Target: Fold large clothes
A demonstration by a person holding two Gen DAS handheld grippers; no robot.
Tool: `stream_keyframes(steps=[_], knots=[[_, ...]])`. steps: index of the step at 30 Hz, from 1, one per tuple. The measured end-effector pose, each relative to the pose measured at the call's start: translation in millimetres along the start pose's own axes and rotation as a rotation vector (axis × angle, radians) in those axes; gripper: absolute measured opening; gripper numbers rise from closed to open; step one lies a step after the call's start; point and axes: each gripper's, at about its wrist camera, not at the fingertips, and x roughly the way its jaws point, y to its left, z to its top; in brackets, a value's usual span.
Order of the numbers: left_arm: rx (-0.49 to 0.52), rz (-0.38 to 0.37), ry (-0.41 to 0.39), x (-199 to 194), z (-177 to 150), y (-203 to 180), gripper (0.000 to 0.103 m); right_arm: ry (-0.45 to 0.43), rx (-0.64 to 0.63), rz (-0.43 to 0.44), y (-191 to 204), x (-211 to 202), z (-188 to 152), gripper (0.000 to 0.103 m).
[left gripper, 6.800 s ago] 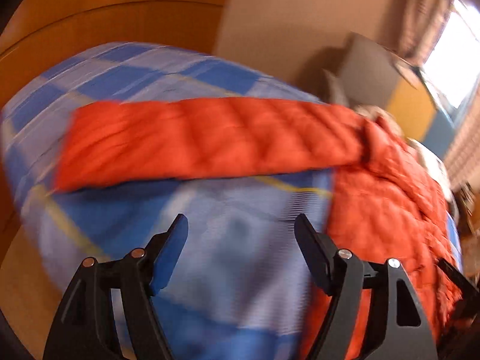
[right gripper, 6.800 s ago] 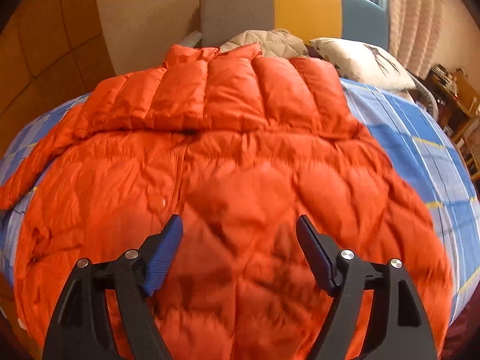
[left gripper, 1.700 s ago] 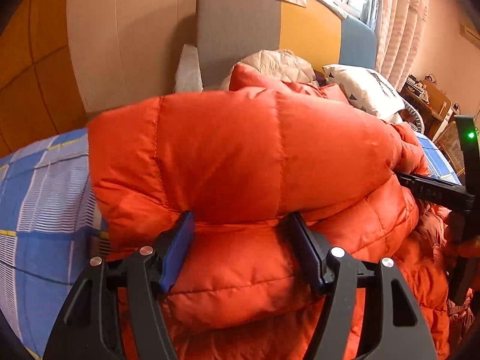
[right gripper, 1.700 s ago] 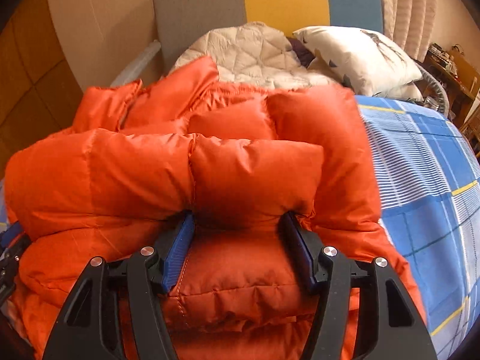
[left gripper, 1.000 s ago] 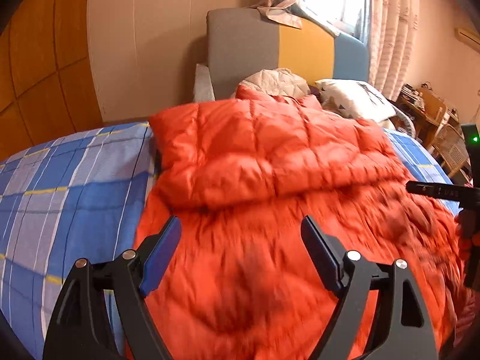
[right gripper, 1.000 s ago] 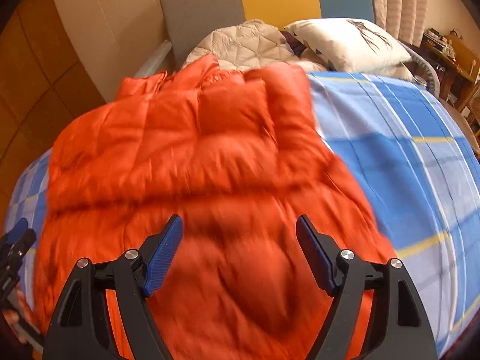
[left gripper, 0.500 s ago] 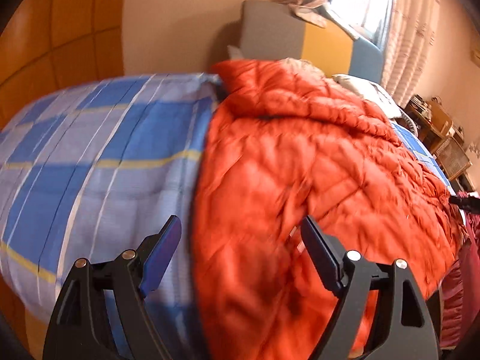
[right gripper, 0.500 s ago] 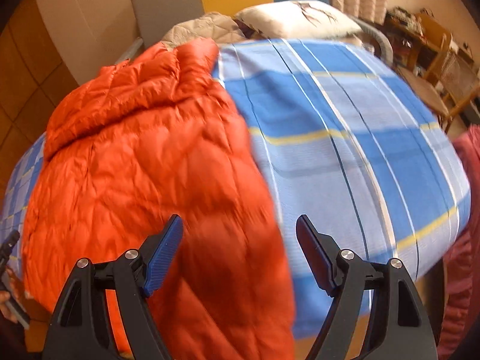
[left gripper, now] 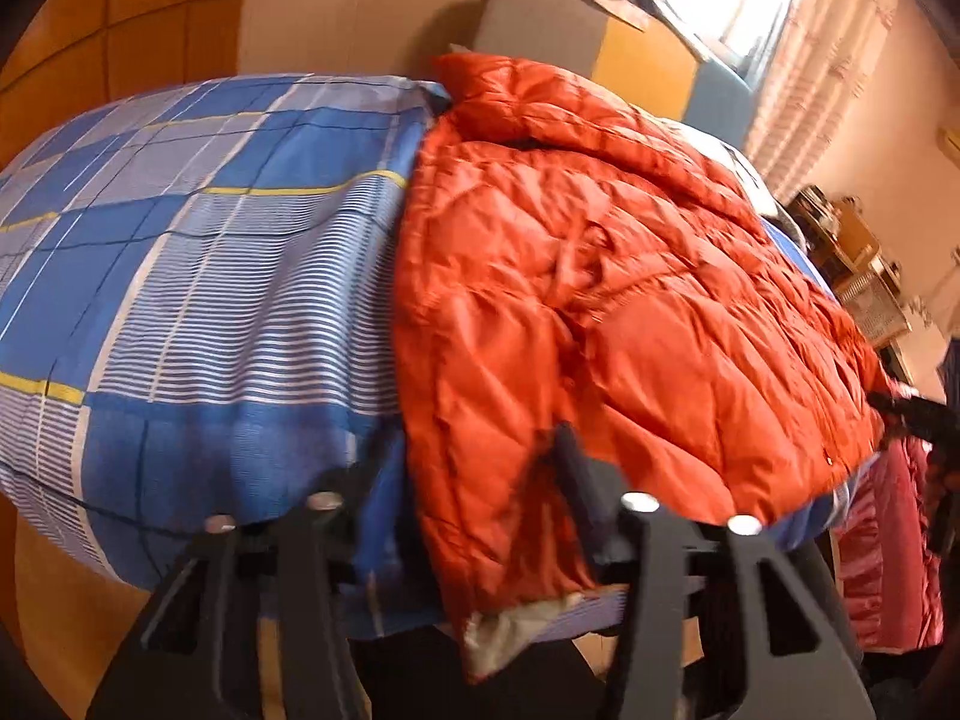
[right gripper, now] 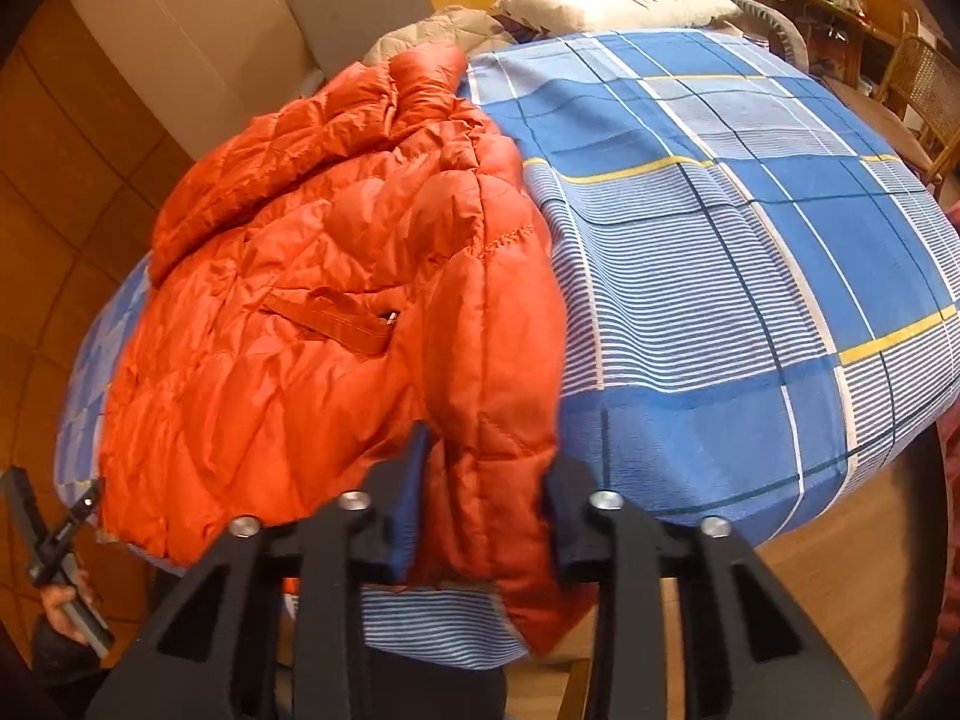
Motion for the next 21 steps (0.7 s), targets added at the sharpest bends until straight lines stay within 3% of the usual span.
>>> stream_keyframes(steps=[1, 2, 6, 21], knots=[[0.016, 0.007, -0.005, -0.8, -0.8, -3.2, 0.036, -0.005, 0.0, 0.007, 0.2, -1.8, -0.3, 0.023], [0.031, 0.015, -0.012, -2.0, -1.0, -5.8, 0.026, -0.01, -0.003, 0.013, 0.8, -3.7, -1.0, 0.021], [0.06, 0.026, -0.055, -13.6, 2.2, -10.8, 0.008, -0.029, -0.013, 0.014, 2.8, -10.2, -3.8, 0.014], [0.122, -0.103, -0.224, -123.6, 15.9, -11.4, 0.005, -0.186, -0.143, 0.077, 40.4, -108.1, -3.7, 0.008]])
